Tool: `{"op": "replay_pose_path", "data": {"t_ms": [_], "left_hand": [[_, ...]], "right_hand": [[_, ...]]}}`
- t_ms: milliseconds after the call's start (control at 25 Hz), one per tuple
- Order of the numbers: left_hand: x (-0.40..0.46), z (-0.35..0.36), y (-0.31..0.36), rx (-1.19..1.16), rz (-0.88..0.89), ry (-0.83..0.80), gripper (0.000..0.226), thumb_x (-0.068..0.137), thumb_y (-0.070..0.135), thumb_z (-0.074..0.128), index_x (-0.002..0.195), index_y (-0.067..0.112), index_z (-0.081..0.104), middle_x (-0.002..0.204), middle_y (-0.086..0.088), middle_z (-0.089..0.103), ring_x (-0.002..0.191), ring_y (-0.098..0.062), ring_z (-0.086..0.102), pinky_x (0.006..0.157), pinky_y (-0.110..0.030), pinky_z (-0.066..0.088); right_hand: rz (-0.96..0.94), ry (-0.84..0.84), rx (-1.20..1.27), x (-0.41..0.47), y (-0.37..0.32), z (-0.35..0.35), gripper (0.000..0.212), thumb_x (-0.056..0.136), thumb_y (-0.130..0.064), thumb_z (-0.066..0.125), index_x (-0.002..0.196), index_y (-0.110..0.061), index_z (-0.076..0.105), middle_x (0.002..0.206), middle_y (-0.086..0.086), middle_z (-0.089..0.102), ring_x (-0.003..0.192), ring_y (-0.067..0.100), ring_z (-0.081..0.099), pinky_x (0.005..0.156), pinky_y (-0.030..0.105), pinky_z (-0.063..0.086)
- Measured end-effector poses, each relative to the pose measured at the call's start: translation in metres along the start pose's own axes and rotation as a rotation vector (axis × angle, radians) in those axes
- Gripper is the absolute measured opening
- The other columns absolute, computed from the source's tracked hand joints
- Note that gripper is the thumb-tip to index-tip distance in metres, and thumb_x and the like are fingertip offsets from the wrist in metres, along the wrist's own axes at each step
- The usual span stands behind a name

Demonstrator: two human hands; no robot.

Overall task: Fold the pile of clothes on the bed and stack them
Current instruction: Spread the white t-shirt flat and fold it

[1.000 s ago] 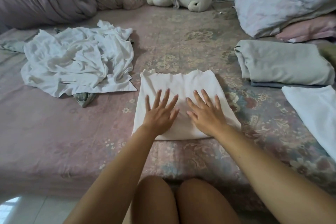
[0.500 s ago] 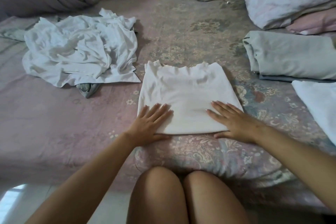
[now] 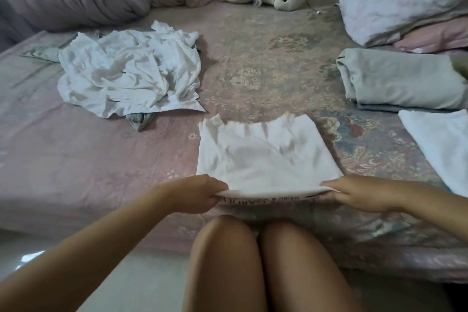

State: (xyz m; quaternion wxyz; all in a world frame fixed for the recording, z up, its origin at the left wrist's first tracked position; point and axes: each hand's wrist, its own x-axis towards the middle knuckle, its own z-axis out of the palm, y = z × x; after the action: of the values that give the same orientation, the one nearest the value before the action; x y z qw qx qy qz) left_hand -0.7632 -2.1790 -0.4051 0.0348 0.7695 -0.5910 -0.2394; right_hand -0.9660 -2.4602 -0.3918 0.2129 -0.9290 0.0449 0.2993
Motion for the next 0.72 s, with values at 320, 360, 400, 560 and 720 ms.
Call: {"op": "replay_pose_path", "data": {"t_ms": [320,360,400,560,720], "left_hand": [[0.041,-0.056,-0.061,-1.004,-0.470,0.342,0.019,0.086,0.028,0.067,0.095,0.012,0.067,0.085,-0.005,0.067,0.070,-0.012,0.062,0.058,-0.024,0.050],[0.045,-0.039,-0.068,-1.167,-0.547,0.414,0.026,0.088,0.032,0.065,0.100,0.010,0.066,0.091,-0.010,0.066,0.073,-0.017,0.062,0.062,-0.029,0.051],[0.045,-0.019,-0.072,-1.284,-0.611,0.486,0.031,0.089,0.036,0.062,0.102,0.008,0.065,0.092,-0.013,0.065,0.074,-0.021,0.060,0.065,-0.031,0.049],[0.050,0.031,-0.053,-1.129,-0.808,0.788,0.034,0.094,0.037,0.054,0.081,0.006,0.060,0.073,-0.011,0.057,0.068,-0.020,0.051,0.062,-0.031,0.038],[0.060,0.029,-0.019,-0.686,-0.806,1.030,0.026,0.100,0.030,0.041,0.083,0.012,0.046,0.069,0.005,0.049,0.060,-0.010,0.045,0.051,-0.026,0.031]], "right_hand": [[0.292,0.257,0.729,0.049,0.019,-0.116,0.047,0.082,-0.060,0.053,0.089,-0.014,0.063,0.064,-0.004,0.067,0.055,0.008,0.062,0.063,0.031,0.049],[0.329,0.321,0.883,0.056,0.024,-0.109,0.044,0.083,-0.060,0.050,0.084,-0.017,0.058,0.052,-0.006,0.057,0.041,0.005,0.050,0.053,0.026,0.039],[0.363,0.356,0.976,0.061,0.034,-0.093,0.042,0.082,-0.060,0.051,0.086,-0.018,0.057,0.052,-0.006,0.052,0.040,0.005,0.041,0.049,0.023,0.031],[0.414,0.619,0.927,0.078,0.056,-0.018,0.054,0.081,-0.054,0.064,0.092,-0.002,0.067,0.084,0.012,0.067,0.071,0.023,0.060,0.067,0.029,0.040],[0.450,1.147,0.723,0.088,0.029,0.002,0.028,0.096,-0.026,0.051,0.085,-0.001,0.056,0.075,0.013,0.055,0.071,0.024,0.050,0.061,0.032,0.030]]}}
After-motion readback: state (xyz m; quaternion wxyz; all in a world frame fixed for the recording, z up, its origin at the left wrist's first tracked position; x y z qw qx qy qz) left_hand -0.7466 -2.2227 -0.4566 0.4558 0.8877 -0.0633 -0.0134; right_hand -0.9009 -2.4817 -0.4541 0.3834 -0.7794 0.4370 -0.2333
